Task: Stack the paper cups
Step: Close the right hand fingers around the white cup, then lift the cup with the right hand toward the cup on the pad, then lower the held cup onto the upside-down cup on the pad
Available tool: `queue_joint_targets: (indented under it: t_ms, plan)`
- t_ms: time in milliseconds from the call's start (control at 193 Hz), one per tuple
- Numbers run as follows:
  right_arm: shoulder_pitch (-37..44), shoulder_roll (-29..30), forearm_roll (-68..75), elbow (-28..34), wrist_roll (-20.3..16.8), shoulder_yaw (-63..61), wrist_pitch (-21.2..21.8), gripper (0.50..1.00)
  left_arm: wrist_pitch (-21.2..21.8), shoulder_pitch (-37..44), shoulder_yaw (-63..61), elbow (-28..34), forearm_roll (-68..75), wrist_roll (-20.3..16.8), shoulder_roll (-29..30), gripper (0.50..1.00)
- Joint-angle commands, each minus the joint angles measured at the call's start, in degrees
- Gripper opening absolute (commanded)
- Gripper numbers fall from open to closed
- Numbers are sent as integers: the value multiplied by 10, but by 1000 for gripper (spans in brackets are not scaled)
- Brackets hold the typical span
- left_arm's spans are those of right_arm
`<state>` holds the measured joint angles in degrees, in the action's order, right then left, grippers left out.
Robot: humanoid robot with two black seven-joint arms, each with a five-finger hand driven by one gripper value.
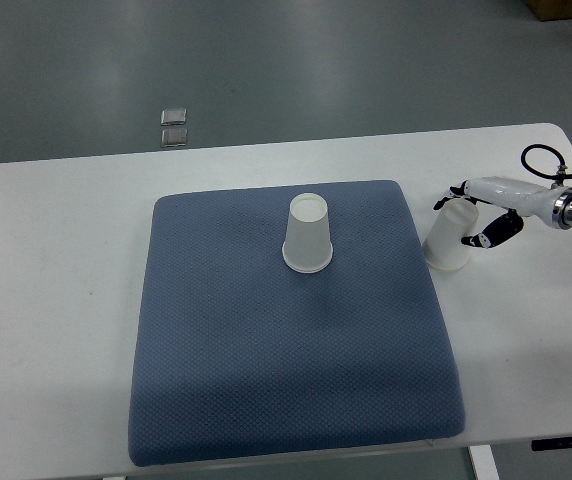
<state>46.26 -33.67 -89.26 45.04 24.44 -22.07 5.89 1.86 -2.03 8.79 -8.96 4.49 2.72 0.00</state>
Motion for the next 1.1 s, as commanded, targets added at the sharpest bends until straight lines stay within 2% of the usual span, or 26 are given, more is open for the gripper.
queue_joint_targets:
  t_ms: [0,218,415,544,751,756,767,1093]
  plan:
    - [2,-3,6,1,1,-4,0,611,0,-1,0,0,0,0,0,1000]
    - [34,-6,33,12,2,-10,3,609,0,0,0,0,1,0,0,1000]
    - [110,-32,96,92,-1,-11,60,609,0,0,0,0,0,0,0,1000]
    - [139,-31,107,124,-8,-11,70,609,0,0,0,0,0,0,0,1000]
    - [167,-22,109,157,-17,-12,88,607,0,0,0,0,1,0,0,1000]
    - [177,-14,109,164,-21,-13,103,609,0,0,0,0,1,0,0,1000]
    - [179,-12,109,166,-22,-13,106,609,0,-1,0,0,1,0,0,1000]
    - [212,32,108,179,-43,-10,146,613,0,0,0,0,1,0,0,1000]
